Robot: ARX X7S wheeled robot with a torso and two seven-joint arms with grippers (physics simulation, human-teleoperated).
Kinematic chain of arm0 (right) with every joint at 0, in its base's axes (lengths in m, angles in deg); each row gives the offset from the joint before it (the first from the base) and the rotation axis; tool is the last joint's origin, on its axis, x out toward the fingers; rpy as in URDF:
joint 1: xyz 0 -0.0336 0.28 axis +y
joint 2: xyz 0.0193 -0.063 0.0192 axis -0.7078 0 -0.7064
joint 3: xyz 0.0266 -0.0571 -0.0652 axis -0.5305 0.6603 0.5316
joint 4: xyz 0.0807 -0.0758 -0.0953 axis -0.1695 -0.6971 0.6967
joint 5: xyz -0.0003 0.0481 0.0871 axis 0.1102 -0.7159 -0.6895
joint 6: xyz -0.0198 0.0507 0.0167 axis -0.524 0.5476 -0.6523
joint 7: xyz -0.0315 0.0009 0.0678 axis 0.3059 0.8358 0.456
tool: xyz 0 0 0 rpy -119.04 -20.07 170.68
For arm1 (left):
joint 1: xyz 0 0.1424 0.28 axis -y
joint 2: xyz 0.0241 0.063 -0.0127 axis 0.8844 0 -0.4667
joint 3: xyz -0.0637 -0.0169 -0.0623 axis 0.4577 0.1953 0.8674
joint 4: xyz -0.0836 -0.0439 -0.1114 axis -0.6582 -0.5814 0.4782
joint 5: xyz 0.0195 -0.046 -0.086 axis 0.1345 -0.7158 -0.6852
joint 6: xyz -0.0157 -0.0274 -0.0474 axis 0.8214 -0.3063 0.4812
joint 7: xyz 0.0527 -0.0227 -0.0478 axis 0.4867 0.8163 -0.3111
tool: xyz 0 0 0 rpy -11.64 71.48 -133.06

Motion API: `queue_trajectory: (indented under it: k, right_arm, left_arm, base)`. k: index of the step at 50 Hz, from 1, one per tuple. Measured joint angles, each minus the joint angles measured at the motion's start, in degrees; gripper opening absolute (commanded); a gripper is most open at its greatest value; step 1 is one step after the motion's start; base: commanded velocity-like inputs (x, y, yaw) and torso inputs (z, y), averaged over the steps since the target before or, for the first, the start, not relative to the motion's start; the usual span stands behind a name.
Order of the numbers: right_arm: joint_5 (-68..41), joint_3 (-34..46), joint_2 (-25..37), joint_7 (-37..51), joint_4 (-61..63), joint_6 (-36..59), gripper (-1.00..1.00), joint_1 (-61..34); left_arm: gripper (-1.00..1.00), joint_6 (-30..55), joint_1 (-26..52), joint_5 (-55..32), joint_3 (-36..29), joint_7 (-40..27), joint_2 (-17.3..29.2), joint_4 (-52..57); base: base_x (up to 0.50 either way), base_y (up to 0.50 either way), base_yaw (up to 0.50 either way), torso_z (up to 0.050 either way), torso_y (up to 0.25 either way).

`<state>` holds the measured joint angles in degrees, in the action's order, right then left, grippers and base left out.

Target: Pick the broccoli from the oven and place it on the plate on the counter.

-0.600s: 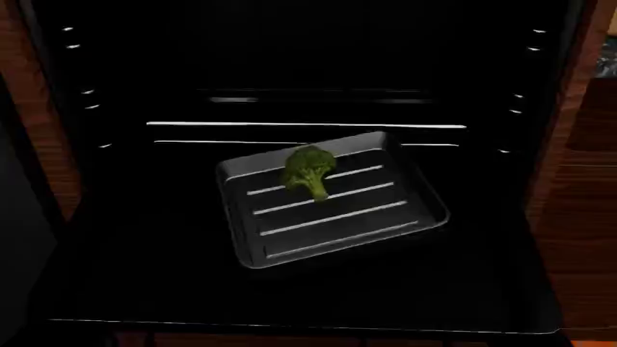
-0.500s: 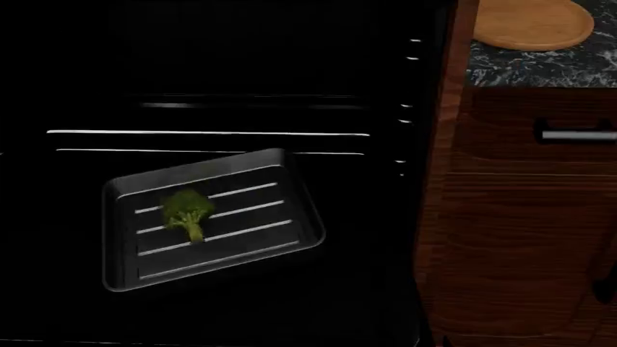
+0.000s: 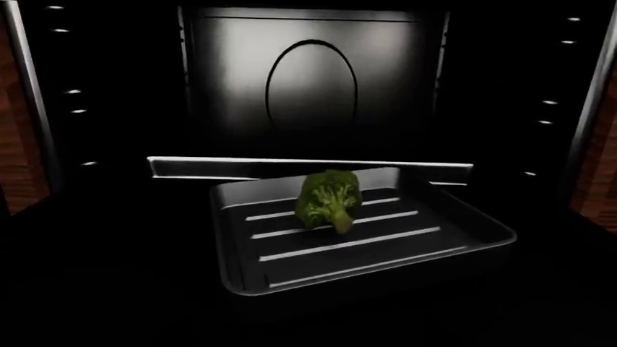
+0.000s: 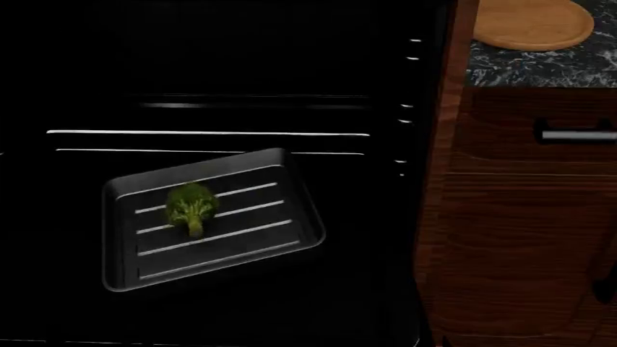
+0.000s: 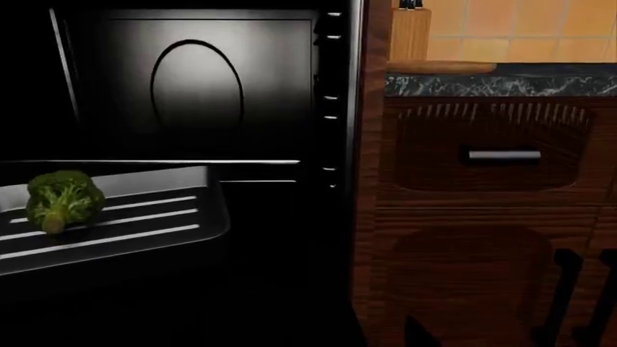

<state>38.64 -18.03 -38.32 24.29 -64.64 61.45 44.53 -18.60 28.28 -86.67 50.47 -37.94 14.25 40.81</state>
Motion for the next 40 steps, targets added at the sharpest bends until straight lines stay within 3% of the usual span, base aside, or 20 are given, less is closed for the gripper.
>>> queue_trajectory:
  k: [29, 40]
  right_arm:
    - [-0.36, 0.42, 0.31, 0.46, 1.35, 0.30, 1.00, 0.18]
    - [-1.09, 0.79, 1.66, 1.63, 8.16, 6.13, 1.00, -0.27]
  left_arm:
    - [1.00, 1.21, -0.25, -4.06, 0.53, 0.93, 0.08, -0.06]
    - [1.00, 10.27, 1.68, -8.20, -0.60, 0.92, 1.12, 6.35]
  base:
    - [0.00, 0.00, 0.00, 0.000, 0.000]
    - [0.00, 0.00, 0.00, 0.000, 0.000]
